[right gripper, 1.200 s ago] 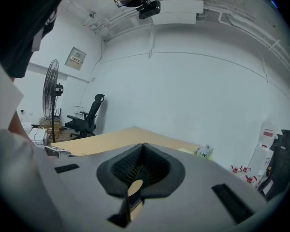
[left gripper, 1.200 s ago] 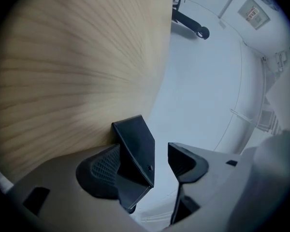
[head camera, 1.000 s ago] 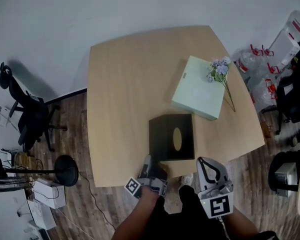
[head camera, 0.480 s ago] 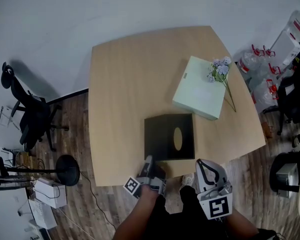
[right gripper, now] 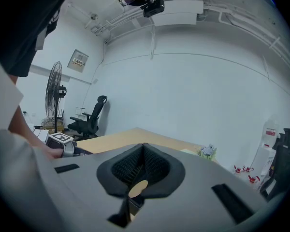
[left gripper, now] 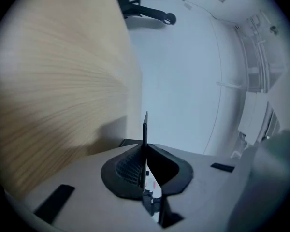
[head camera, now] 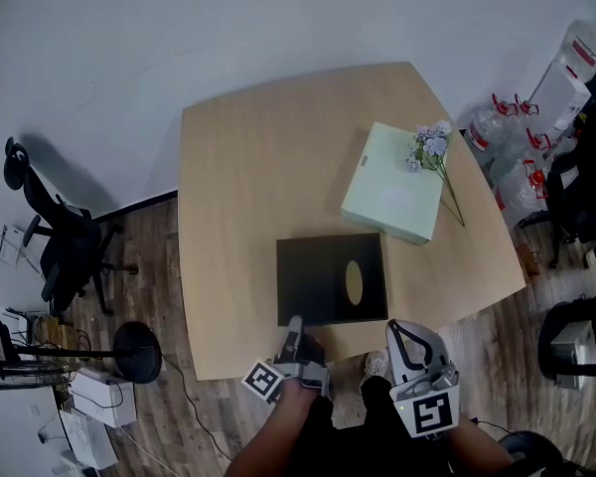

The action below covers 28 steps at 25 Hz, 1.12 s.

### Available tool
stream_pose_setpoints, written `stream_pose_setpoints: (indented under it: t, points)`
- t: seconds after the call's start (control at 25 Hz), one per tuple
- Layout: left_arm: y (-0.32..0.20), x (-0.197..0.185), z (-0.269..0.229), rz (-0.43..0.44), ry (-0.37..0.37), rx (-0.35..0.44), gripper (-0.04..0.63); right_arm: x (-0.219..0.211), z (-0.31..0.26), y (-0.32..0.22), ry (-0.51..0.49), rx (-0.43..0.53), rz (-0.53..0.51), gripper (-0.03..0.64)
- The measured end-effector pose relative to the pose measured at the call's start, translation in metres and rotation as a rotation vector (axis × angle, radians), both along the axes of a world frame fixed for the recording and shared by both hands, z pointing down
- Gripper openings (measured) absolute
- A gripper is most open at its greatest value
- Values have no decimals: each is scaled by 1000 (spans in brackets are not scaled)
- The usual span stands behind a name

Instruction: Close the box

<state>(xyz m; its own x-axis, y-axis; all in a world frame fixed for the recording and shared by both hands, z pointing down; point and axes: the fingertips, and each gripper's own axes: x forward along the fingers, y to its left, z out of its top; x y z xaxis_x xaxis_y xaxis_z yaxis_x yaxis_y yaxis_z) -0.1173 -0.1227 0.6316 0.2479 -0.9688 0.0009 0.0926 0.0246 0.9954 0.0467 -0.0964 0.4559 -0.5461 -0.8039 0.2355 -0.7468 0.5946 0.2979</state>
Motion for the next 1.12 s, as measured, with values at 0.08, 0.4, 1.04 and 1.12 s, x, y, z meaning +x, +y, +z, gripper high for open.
stream_pose_setpoints:
  t: [0.08,0.4,1.04,1.12]
  points:
    - [-2,4,-13,36,-92,21,25,-1,1,1,10,5,8,12]
    - [1,14,-32,201,-570,126,23,0,0,10,-11,44,103,12]
    - [4,74,-71,245,-1356,320,55,34,-16,36,-20,82,30,12]
    - [4,80,-72,243,-1434,328,55,42,-18,37,-25,87,26,12]
